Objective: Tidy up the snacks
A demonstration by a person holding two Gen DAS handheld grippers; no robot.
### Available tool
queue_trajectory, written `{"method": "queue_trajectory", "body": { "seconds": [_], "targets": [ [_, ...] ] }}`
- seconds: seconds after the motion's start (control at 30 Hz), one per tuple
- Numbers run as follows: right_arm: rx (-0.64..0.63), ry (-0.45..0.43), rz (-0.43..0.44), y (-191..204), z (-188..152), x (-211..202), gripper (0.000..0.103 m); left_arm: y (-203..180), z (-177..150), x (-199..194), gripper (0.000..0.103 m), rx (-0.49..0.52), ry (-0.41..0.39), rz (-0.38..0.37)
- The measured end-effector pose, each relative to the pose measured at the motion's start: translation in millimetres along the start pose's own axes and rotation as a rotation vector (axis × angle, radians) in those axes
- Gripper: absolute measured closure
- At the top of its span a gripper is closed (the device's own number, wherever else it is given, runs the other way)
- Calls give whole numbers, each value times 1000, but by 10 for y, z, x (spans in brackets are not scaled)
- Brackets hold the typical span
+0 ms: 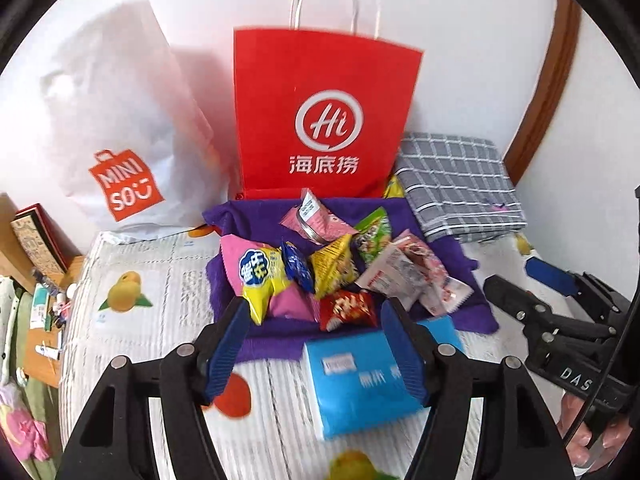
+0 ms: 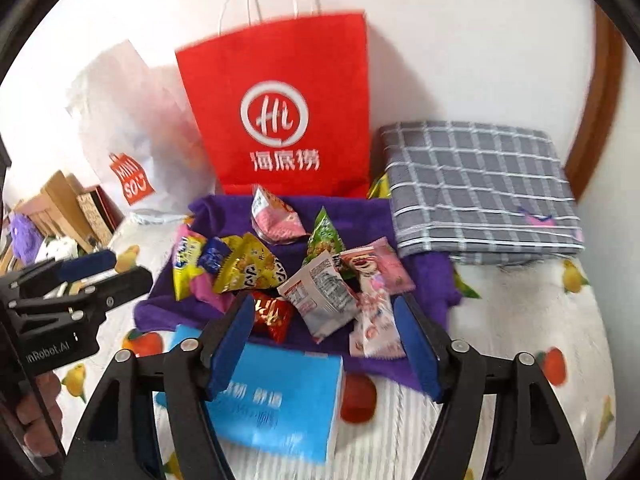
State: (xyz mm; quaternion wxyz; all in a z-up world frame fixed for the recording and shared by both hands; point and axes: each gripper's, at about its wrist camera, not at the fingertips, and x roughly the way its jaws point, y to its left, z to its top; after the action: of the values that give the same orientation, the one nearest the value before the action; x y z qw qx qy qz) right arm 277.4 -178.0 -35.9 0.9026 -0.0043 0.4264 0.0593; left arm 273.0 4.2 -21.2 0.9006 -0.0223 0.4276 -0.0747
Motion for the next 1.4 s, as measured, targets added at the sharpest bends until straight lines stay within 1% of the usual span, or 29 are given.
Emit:
{"method": "queue_trajectory", "body": {
  "seconds": [0.1, 0.23, 0.3, 0.37, 0.4, 0.5, 0.57, 0.7, 0.77, 0.87, 1.0, 1.07, 1.2, 1.4],
  "targets": [
    [-4, -34, -47, 17, -84, -369, 27, -54, -132, -275, 32, -4, -28, -5],
    [16, -48, -65, 21, -206, -726, 27, -134, -326, -599, 26, 3, -69, 5],
    [28, -63, -84, 36, -317, -920, 26, -170, -419, -747, 21, 9, -93, 20],
    [21, -76, -112, 74, -421, -1073, 17, -199, -519, -907, 16, 16, -121, 36],
    [15, -93, -124, 99, -485, -1165, 16, -213, -572, -986, 13, 20, -135, 48],
    [11, -117, -136, 148, -636, -1374, 9, -238, -690, -1147, 10, 25, -160, 73],
    [12, -123, -143, 168, -730, -1488, 6, -260, -761, -1244, 9, 22, -173, 80],
    [17, -118, -158, 178, -862, -1625, 6, -323, -878, -1382, 9, 32, -188, 88],
    [19, -116, -169, 171, -924, -1676, 3, -359, -931, -1432, 9, 34, -196, 93],
    [27, -114, -182, 161, -998, -1722, 2, -395, -985, -1480, 9, 34, -200, 80],
    [39, -110, -172, 148, -1083, -1787, 2, -442, -1035, -1513, 9, 45, -209, 99],
    [44, -113, -163, 140, -1104, -1817, 2, -457, -1051, -1522, 9, 49, -210, 108],
    [39, -112, -180, 151, -1125, -1840, 2, -444, -1068, -1533, 9, 40, -209, 102],
    [43, -118, -180, 159, -1136, -1874, 2, -439, -1081, -1544, 9, 39, -206, 101]
  ]
}}
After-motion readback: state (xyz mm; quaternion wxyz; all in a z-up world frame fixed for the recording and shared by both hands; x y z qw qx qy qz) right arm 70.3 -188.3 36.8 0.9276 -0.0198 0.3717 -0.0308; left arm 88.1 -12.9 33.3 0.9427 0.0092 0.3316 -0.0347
